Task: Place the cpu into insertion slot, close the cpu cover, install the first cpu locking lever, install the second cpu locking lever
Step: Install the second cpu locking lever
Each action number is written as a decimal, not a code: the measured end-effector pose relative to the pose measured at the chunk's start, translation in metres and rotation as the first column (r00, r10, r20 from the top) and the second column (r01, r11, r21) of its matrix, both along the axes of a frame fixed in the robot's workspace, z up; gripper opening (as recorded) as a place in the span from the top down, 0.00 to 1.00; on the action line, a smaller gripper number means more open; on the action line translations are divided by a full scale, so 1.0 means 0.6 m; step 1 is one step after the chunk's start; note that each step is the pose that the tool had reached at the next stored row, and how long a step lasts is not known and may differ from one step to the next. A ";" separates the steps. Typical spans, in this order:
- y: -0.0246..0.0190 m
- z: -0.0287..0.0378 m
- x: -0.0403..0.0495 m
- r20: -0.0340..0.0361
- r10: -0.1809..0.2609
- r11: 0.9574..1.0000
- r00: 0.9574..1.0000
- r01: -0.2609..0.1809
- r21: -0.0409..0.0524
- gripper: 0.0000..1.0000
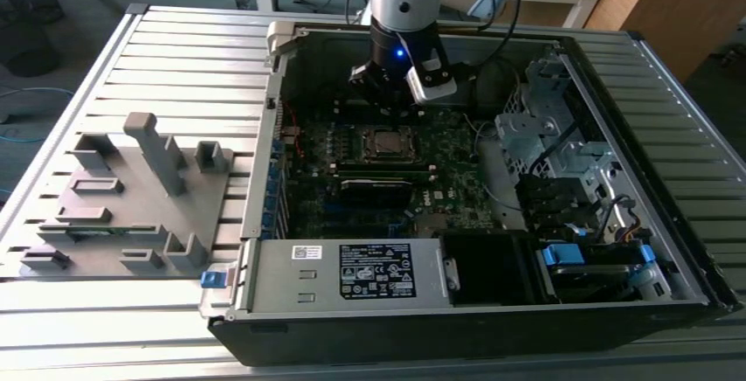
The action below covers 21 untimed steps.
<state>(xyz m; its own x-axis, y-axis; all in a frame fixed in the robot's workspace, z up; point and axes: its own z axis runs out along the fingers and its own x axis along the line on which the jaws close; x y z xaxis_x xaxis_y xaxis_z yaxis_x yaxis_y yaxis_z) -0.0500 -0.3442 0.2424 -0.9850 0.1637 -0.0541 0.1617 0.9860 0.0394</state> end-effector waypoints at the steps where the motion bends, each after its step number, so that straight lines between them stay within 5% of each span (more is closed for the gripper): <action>1: -0.0008 0.000 0.000 0.000 0.000 1.000 1.000 0.000 0.000 0.90; 21: -0.0090 0.004 0.000 0.000 0.000 1.000 1.000 0.000 0.000 0.90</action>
